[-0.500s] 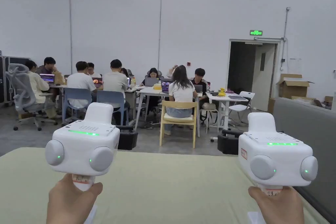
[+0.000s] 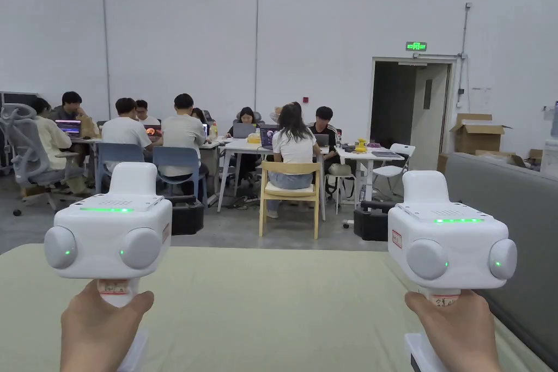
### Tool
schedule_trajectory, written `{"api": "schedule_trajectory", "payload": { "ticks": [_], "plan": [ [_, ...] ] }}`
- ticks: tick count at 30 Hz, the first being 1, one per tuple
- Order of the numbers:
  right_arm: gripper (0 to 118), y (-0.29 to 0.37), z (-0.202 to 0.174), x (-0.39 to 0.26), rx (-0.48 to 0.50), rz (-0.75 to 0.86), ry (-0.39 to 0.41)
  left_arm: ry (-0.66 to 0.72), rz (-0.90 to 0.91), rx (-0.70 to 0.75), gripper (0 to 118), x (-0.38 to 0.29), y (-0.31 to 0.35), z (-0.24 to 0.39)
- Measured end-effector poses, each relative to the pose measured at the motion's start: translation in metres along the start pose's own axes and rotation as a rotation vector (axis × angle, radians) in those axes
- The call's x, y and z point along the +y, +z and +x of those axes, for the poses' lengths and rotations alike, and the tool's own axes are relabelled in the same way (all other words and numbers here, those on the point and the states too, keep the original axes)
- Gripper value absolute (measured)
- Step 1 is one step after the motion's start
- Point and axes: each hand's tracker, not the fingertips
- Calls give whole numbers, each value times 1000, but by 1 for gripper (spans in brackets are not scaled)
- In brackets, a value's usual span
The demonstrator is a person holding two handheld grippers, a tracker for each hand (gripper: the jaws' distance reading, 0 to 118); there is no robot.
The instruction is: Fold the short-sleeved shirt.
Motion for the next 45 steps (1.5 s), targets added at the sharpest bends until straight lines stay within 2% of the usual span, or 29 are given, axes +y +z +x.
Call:
{"api": "schedule_trajectory", "payload": {
  "ticks": [7, 10, 13, 20, 23, 27, 37, 45],
  "plan": [
    [118, 0, 0, -1, -3, 4, -1, 38, -7, 18, 118, -3, -1, -9],
    [118, 2, -2, -2, -4, 4, 8, 68, -11, -26, 118, 0, -2, -10],
    [118, 1, -2, -3, 32, -10, -18, 56, -5, -19, 118, 1, -1, -5],
    [118, 3, -1, -9, 27, 13, -10, -3, -5, -14, 118, -2, -1, 4],
    [118, 0, -1, -10, 39, -6, -25, 27, -1, -52, 118, -1, 0, 4],
    [118, 3, -7, -12, 28, 19, 14, 9, 25, -42, 118, 0, 4, 6],
    [118, 1, -7, -10, 44, 18, -26, 30, 31, -32, 118, 9, 4, 2],
    [118, 3, -14, -13, 38, 23, -11, 9, 36, -15, 118, 8, 6, 6]
  ]
}}
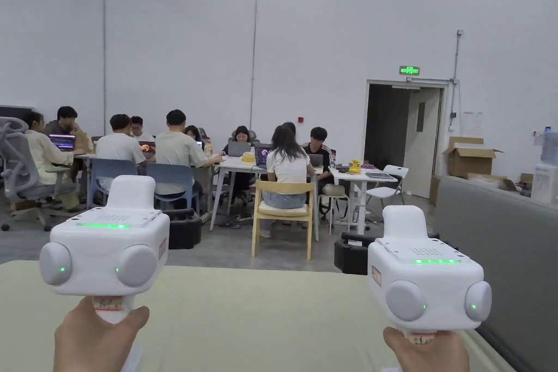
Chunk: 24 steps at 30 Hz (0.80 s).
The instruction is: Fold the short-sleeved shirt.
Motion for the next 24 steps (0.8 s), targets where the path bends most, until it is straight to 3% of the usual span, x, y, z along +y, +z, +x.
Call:
{"api": "schedule_trajectory", "payload": {
  "ticks": [6, 16, 24],
  "plan": [
    [118, -1, -1, 1, -14, 17, 2, -48, -7, 8, 118, -7, 1, 3],
    [118, 0, -4, 1, -12, 18, 38, 6, -29, 19, 118, -10, 1, -4],
    [118, -4, 6, 5, -29, 22, -6, -14, -7, 11, 118, -4, 3, -2]
  ]
}}
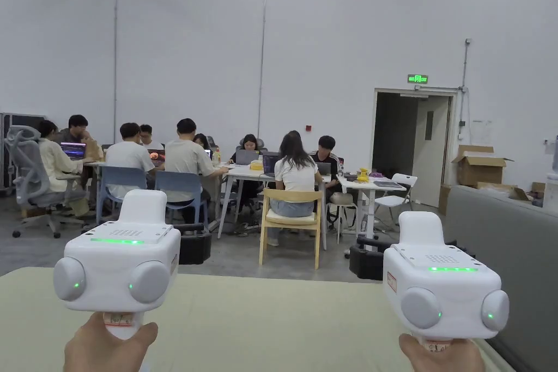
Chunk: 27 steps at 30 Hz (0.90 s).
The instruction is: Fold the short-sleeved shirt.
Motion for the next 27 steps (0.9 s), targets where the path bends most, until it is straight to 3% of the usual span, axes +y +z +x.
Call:
{"api": "schedule_trajectory", "payload": {
  "ticks": [23, 27],
  "plan": [
    [118, 10, 7, 0, 19, 25, 46, -31, -3, -15, 118, -1, -1, 4],
    [118, 9, 8, -1, 25, 25, 16, -9, 8, -33, 118, 1, 2, 1]
  ]
}}
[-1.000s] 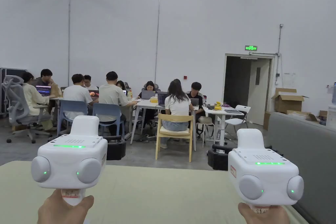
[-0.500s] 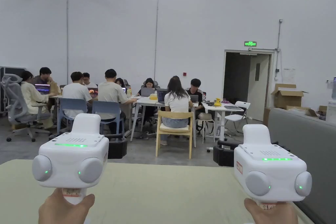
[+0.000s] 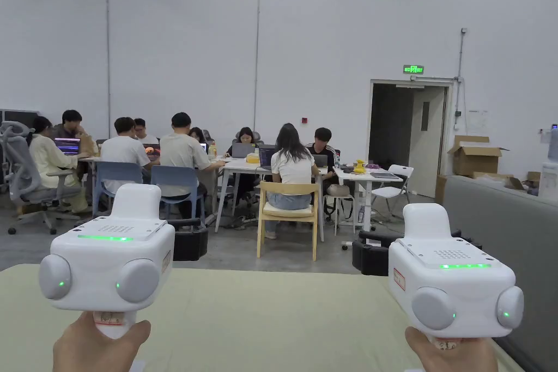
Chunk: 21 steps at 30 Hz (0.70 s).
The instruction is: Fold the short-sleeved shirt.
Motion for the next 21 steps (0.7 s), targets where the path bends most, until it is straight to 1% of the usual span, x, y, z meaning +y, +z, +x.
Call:
{"api": "schedule_trajectory", "payload": {
  "ticks": [5, 8, 9, 10, 11, 12, 13, 14, 15, 16, 19, 20, 21],
  "plan": [
    [118, -2, 4, 1, -3, -8, -22, -23, 3, 1, 118, 1, -1, -2],
    [118, 2, 7, -4, 31, 6, -33, 26, 38, -177, 118, -4, 1, -9],
    [118, 6, 6, -7, 24, 18, -35, 27, 63, -171, 116, -7, 5, -8],
    [103, 9, 5, -11, 16, 36, -23, 24, 86, -160, 75, -9, 9, -8],
    [64, 11, 3, -15, -5, 58, 9, 8, 99, -126, 14, -12, 9, -6],
    [6, 11, 0, -20, -54, 52, 52, -8, 60, -74, 0, -13, 3, -3],
    [3, 7, -4, -24, -116, 6, 83, 15, 53, -43, 0, -17, 1, -1],
    [3, 11, 0, -30, -138, 9, 67, 44, 28, -107, 0, -20, -3, -3],
    [3, 14, 8, -35, -21, -2, 23, 68, 0, -144, 0, -23, -6, -4],
    [3, 16, 12, -37, 11, -17, 2, 60, -7, -127, 0, -25, -7, -3],
    [3, 18, 11, -45, -25, -13, 22, 44, -1, -69, 0, -34, -9, -7],
    [3, 20, 12, -45, -20, -12, 20, 39, -14, -64, 0, -35, -10, -11],
    [3, 14, 8, -47, 5, -10, 15, 57, -30, -76, 0, -38, -8, -21]
  ]
}}
